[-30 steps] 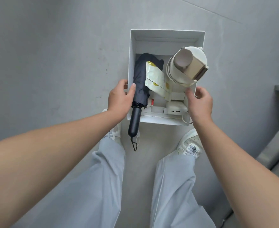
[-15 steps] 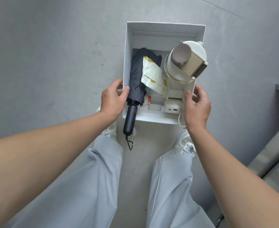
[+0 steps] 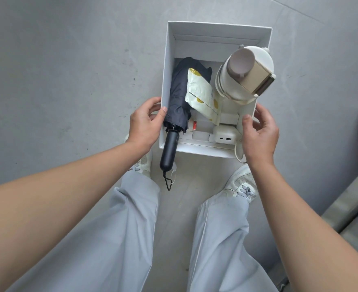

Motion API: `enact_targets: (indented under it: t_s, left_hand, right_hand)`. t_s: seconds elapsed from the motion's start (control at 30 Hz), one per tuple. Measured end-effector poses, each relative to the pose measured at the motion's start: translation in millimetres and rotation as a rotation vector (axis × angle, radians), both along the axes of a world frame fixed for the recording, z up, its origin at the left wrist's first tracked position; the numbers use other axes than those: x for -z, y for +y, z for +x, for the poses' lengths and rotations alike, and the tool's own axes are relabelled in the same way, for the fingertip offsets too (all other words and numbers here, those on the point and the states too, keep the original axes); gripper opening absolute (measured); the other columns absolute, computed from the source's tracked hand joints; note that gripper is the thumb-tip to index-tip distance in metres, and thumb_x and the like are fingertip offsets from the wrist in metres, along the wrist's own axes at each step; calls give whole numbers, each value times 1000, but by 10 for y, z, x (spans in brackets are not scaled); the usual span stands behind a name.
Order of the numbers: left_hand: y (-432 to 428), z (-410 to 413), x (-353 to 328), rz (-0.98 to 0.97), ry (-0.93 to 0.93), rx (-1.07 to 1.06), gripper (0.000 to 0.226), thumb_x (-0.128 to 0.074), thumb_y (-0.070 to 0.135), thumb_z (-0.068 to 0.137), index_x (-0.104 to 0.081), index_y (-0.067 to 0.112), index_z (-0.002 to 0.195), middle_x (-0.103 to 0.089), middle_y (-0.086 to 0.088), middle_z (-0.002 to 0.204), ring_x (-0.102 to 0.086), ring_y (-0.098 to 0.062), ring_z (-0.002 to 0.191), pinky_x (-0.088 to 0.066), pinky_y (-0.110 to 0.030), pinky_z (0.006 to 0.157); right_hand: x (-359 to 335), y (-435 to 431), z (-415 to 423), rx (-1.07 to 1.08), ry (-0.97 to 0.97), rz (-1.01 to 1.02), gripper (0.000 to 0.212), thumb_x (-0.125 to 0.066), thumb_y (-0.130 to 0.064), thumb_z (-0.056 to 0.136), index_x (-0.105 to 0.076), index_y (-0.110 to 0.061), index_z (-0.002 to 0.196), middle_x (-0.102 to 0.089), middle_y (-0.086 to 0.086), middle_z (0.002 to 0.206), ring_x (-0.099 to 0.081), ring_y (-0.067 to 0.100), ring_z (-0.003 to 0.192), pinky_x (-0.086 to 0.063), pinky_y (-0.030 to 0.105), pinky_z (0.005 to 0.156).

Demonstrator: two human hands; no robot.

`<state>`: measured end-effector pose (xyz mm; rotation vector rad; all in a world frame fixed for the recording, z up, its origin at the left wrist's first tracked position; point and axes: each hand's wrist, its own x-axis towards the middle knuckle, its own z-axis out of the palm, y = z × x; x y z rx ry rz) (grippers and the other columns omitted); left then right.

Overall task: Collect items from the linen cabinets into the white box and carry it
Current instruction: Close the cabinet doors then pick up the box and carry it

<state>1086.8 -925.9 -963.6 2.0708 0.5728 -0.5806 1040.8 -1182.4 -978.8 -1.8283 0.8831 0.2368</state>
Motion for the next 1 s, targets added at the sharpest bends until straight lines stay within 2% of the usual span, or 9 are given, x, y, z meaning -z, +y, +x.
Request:
enact_targets:
  t_s: [0.17,0.37,0.47,0.57,0.7,0.8,0.87,0.93,1.0]
  left_hand:
    - [-21,35,-32,-37,13,-22,39,-62,21,96,-58,13,134,-64,2,126,-60,2,113,-46,-10,95]
    - [-27,57,-6,-51,-21,-72,40,-64,17,95,-58,13,134,-63,6,126,-60,3,112,-47,-11,95]
    - [-14,61,-5,-53,-22,-98,41,-63,12,95,-57,7,135,-60,8,126,-59,4,111,-45,-8,94]
    - [-8,97,-17,-51,-36,-91,39,-61,8,95,-57,3,134,-61,1,131,-58,0,116,-44,-9,96]
    - [42,131,-169,-36,-33,-58,38,-62,9,95,-59,6,133,-60,10,122,-57,17,102,-42,-2,89]
    - [123,115,-373,-47,-26,-36,38,-62,10,95,-60,6,132,-62,3,129,-59,5,114,-44,-9,97]
    - [199,97,-543,-58,-27,-31,37,-61,9,95,-61,7,132,-64,0,131,-60,1,116,-45,-12,100]
    - [273,72,-758,-63,-29,-37,36,-61,10,95,-62,9,131,-65,1,129,-61,6,112,-46,-12,96]
    - [358,32,-1014,-76,-8,-46,35,-61,11,96,-63,13,131,-67,2,128,-63,-4,115,-50,-24,99]
  right_hand:
    - [0,57,26,27,-9,45,39,-54,-15,102,-58,-9,140,-67,5,133,-66,12,117,-51,34,105]
    - [8,70,8,-5,-54,-17,37,-52,-16,101,-61,-11,137,-71,1,125,-66,0,101,-53,32,99]
    - [19,67,-17,-35,-88,-31,36,-48,-13,101,-63,-13,134,-72,-4,114,-62,2,92,-51,32,92]
    - [26,92,-33,-37,-93,-28,36,-45,-11,101,-65,-15,130,-71,9,105,-60,14,86,-49,30,87]
    - [-46,150,-95,-27,-79,-12,35,-43,-8,101,-66,-14,128,-70,10,102,-55,11,84,-47,30,84]
    - [-169,181,-150,-24,-87,30,31,-44,-7,101,-68,-13,121,-63,1,88,-48,8,77,-44,31,76]
    - [-322,227,-169,-32,-91,57,32,-46,-8,101,-67,-11,125,-64,-5,92,-49,6,78,-44,27,77]
    - [-535,268,-181,-58,-95,72,34,-47,-8,102,-67,-15,128,-70,3,98,-52,5,82,-45,24,78]
    - [-797,304,-173,-100,-96,70,35,-48,-10,102,-67,-21,129,-69,15,101,-51,9,81,-46,26,77]
